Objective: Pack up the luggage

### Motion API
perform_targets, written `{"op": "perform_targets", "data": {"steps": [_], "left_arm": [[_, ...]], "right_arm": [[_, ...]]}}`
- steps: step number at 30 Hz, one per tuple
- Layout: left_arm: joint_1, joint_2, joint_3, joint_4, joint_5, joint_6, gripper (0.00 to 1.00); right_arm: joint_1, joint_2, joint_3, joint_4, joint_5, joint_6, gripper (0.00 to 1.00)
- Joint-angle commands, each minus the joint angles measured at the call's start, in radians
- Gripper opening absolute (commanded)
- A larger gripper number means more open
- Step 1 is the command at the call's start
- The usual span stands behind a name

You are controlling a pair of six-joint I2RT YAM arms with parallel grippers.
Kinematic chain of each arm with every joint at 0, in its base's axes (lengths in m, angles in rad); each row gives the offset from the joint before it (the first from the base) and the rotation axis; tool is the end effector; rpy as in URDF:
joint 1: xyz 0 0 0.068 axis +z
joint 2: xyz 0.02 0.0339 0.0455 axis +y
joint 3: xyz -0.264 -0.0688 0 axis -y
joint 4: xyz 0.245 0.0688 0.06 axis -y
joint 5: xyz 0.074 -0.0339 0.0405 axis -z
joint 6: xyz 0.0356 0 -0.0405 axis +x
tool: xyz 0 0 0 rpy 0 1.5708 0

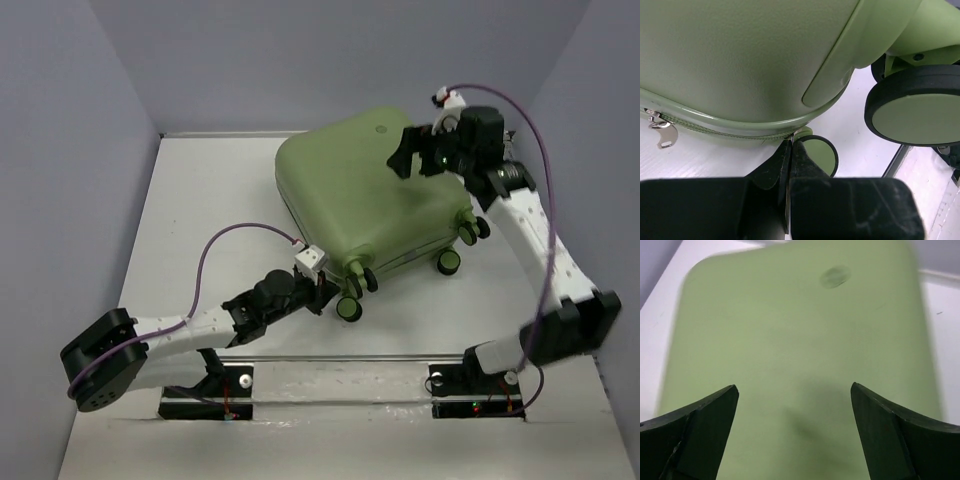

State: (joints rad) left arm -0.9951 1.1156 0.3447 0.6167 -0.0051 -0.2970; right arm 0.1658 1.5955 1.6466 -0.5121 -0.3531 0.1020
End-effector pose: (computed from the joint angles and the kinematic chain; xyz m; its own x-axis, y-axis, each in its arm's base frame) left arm 0.1252 -0.1926 0.2061 -0.3246 -0.0374 -0.9451 0.7750 0.5623 -0.2884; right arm 0.3573 0.0723 0.4021 -0.4833 0.0160 -0.8753 -0.4133 0.8773 0.2442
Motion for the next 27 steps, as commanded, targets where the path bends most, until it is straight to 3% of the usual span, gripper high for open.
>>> {"op": "perform_targets", "data": {"steps": [1,3,4,6,8,9,12,20,27], "left_arm": [[0.019,-0.014,0.057,0.199,-0.102,0.045,0.06],[0.032,-0.014,0.053,0.193,-0.105,0.051,0.06],[0.035,-0.014,0.051,0.190,-0.105,0.055,0.06],[0.041,-0.008,0.051,0.189,-0.108,0.056,0.06],[0.049,-0.004,0.051,0.190,-0.107,0.055,0.06],[0.052,-0.003,0.050,0.195,-0.113,0.056,0.06],[0.056,0.001,0.051,0.204,-0.114,0.055,0.06],[0.059,-0.005,0.037,0.207,-0.110,0.052,0.06],[0.059,-0.002,0.033,0.212,-0.108,0.050,0.06]], "right_arm": [[0.324,-0.357,-0.288,0.027,0.207,-0.002,1.00],[0.461,-0.496,-0.467,0.049,0.305,0.048,1.00],[0.603,-0.535,-0.516,0.049,0.353,0.074,1.00],[0.731,-0.595,-0.591,0.034,0.452,0.128,1.00],[0.916,-0.626,-0.642,-0.026,0.580,0.218,1.00],[0.964,-0.612,-0.651,-0.064,0.676,0.266,1.00],[1.084,-0.547,-0.645,-0.083,0.753,0.329,1.00],[1.112,-0.309,-0.542,-0.178,1.048,0.430,1.00],[1.112,-0.354,-0.516,-0.252,1.008,0.511,1.00]]}}
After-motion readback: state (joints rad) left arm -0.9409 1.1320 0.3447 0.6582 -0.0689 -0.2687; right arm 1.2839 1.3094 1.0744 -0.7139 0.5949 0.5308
